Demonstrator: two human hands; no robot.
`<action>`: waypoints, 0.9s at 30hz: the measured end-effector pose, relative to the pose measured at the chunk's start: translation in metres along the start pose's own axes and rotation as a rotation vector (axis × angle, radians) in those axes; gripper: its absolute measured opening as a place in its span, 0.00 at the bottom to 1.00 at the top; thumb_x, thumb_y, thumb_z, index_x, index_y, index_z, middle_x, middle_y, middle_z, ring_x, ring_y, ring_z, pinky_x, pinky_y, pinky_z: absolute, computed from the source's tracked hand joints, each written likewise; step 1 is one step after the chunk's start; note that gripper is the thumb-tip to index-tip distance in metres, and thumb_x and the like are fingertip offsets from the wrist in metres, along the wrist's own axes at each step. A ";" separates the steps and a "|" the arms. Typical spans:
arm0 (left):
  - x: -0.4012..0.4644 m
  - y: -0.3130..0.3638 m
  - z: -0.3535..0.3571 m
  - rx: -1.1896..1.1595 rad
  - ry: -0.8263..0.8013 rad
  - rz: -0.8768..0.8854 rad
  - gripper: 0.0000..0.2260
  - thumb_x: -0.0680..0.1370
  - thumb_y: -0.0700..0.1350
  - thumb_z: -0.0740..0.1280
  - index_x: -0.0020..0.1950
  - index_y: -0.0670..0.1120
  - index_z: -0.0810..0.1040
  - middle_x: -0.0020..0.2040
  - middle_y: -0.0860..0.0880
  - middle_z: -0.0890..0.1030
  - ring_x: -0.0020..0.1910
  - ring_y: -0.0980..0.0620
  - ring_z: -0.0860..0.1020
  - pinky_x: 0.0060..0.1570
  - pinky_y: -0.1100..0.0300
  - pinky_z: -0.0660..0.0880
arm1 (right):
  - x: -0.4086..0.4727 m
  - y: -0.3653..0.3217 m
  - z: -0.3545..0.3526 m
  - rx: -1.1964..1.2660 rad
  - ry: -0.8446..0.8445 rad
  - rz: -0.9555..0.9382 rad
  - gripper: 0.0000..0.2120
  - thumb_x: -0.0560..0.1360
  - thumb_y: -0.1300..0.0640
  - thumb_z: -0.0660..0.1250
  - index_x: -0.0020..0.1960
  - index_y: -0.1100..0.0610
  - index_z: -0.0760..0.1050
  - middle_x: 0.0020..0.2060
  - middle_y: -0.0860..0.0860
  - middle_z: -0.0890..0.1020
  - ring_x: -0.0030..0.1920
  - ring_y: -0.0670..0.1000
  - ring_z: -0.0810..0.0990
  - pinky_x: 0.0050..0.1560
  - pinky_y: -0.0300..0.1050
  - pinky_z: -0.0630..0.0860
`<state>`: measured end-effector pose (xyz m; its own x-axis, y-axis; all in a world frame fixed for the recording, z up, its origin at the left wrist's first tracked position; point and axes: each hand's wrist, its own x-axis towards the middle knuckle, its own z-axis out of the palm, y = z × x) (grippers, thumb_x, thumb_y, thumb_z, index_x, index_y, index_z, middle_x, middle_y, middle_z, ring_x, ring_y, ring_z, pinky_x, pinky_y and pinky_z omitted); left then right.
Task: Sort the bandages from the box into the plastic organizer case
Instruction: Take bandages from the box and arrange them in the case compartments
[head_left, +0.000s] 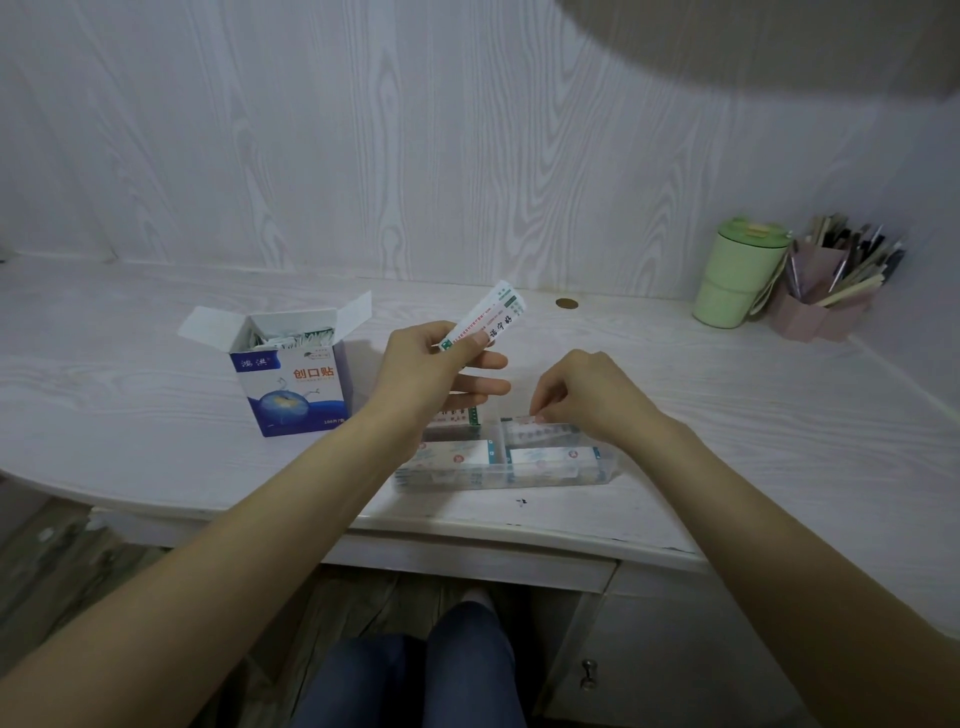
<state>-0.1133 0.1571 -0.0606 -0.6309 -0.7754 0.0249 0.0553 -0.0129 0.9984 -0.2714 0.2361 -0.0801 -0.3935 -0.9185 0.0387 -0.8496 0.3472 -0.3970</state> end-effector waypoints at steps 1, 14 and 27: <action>0.000 0.001 0.000 -0.001 -0.007 0.003 0.03 0.80 0.43 0.63 0.51 0.49 0.76 0.38 0.51 0.85 0.35 0.51 0.84 0.38 0.62 0.81 | 0.001 -0.001 0.000 -0.026 -0.003 0.004 0.06 0.71 0.64 0.71 0.43 0.55 0.84 0.38 0.49 0.83 0.43 0.49 0.82 0.48 0.45 0.79; 0.001 0.004 -0.003 0.016 -0.037 -0.002 0.03 0.77 0.40 0.68 0.50 0.45 0.78 0.37 0.46 0.85 0.33 0.50 0.84 0.35 0.61 0.81 | -0.009 -0.009 -0.015 0.700 0.342 0.064 0.11 0.78 0.52 0.64 0.42 0.55 0.81 0.36 0.50 0.84 0.39 0.47 0.83 0.42 0.38 0.77; -0.001 0.007 0.002 -0.010 -0.007 -0.016 0.08 0.80 0.46 0.63 0.47 0.43 0.78 0.38 0.45 0.85 0.35 0.48 0.84 0.36 0.60 0.81 | -0.016 -0.001 -0.020 0.779 0.402 0.174 0.04 0.72 0.61 0.72 0.39 0.55 0.80 0.32 0.50 0.81 0.28 0.43 0.75 0.36 0.38 0.72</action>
<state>-0.1138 0.1587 -0.0538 -0.6373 -0.7705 0.0089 0.0526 -0.0320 0.9981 -0.2711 0.2541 -0.0622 -0.7122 -0.6784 0.1802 -0.3444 0.1141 -0.9318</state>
